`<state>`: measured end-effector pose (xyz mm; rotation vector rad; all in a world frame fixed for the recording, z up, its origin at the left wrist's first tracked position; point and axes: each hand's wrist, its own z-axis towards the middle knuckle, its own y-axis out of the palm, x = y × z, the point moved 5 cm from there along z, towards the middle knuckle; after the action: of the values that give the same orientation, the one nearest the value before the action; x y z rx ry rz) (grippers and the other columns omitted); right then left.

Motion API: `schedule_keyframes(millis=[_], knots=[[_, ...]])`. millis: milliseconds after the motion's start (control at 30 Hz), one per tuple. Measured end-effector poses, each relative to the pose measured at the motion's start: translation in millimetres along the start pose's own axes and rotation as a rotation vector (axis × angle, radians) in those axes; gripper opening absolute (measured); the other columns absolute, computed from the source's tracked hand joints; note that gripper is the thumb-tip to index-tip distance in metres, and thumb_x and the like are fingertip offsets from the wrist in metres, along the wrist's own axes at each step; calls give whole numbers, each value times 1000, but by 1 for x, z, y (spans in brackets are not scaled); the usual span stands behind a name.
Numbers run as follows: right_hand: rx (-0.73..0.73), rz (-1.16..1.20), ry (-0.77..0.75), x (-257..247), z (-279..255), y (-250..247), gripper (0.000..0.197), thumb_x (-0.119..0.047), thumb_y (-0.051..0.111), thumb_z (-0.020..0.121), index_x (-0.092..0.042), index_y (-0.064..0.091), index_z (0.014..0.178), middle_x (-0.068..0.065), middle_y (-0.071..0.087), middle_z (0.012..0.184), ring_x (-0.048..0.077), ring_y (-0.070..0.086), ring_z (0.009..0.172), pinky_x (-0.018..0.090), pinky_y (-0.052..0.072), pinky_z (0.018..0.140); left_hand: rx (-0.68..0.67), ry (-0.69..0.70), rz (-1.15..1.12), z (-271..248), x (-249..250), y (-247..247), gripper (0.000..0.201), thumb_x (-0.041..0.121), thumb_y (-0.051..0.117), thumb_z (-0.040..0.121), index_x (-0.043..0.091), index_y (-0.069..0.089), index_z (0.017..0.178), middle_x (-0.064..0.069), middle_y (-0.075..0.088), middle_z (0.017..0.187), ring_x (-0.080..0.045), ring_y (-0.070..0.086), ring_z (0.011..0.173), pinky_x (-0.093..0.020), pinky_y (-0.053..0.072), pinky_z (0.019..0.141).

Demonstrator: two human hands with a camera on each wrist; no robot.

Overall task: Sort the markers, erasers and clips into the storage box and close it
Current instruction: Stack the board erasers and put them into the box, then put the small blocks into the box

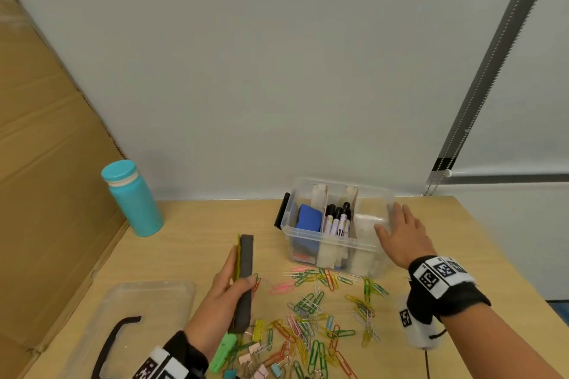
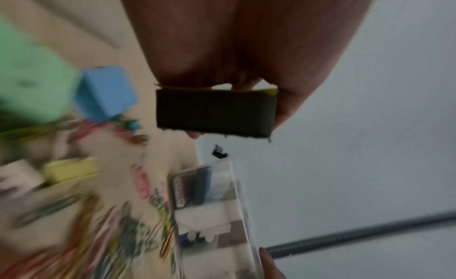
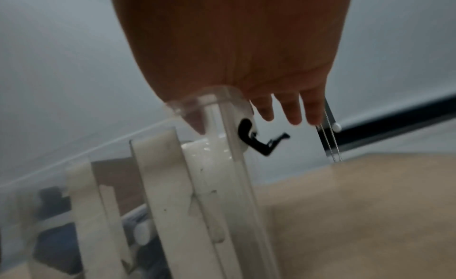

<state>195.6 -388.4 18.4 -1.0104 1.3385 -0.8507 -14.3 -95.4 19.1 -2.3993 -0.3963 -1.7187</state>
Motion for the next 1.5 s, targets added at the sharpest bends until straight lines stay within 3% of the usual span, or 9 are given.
schedule_keyframes(millis=[167,267,467,767,1067,1233,1300,1400,1500], knots=[[-5,167,-22,0,0,6,68,-35,34,97,-13,1,152,6,6,161,26,21,144,40,26,115,58,411,542,17,85,55,59,38,51,93,46,22,144,8,43,124,2,51,94,-2,44,67],[1,149,-9,-2,-4,3,71,-38,34,95,-14,-1,152,8,11,160,27,26,142,40,31,111,132,496,713,52,107,86,56,47,50,90,40,33,143,7,48,130,-8,51,110,-23,46,94],[78,129,-26,-3,-7,1,79,-48,37,90,-15,0,152,11,28,153,28,35,136,41,40,105,212,398,1076,121,106,120,51,42,45,93,25,39,140,-8,35,140,-28,31,125,-36,33,106],[120,136,-47,-4,-9,-1,80,-50,34,91,-14,-4,152,10,29,153,26,32,137,39,35,110,265,326,1583,143,83,148,39,38,39,91,17,54,120,-6,39,131,-27,35,117,-41,33,96],[135,135,-50,-5,-10,-1,79,-50,33,91,-14,-2,152,10,30,152,27,33,137,40,34,110,27,213,1570,129,77,133,42,29,25,92,19,65,104,-3,54,126,-22,42,125,-48,19,107],[127,117,-48,-7,-11,-3,79,-49,33,91,-11,0,152,12,34,149,29,36,134,41,37,106,-221,84,1680,131,71,125,47,13,28,91,32,58,121,5,60,125,-20,43,128,-59,-3,112],[121,108,-43,-7,-11,-4,78,-48,34,92,-10,1,152,13,34,148,29,37,133,41,37,105,-260,54,1812,129,79,133,45,10,31,91,28,57,122,2,60,127,-24,46,127,-58,1,114],[106,99,-33,-7,-11,-3,78,-47,34,91,-11,1,152,13,35,148,30,37,132,42,38,103,-313,-45,1848,130,80,139,39,13,36,94,20,58,125,-5,58,131,-27,52,121,-44,32,108],[89,100,-26,-6,-10,-2,78,-48,35,90,-12,2,152,13,34,149,31,36,133,43,38,103,-277,-95,1824,176,59,117,40,25,51,89,38,53,127,4,51,140,-24,53,122,-39,45,100]])
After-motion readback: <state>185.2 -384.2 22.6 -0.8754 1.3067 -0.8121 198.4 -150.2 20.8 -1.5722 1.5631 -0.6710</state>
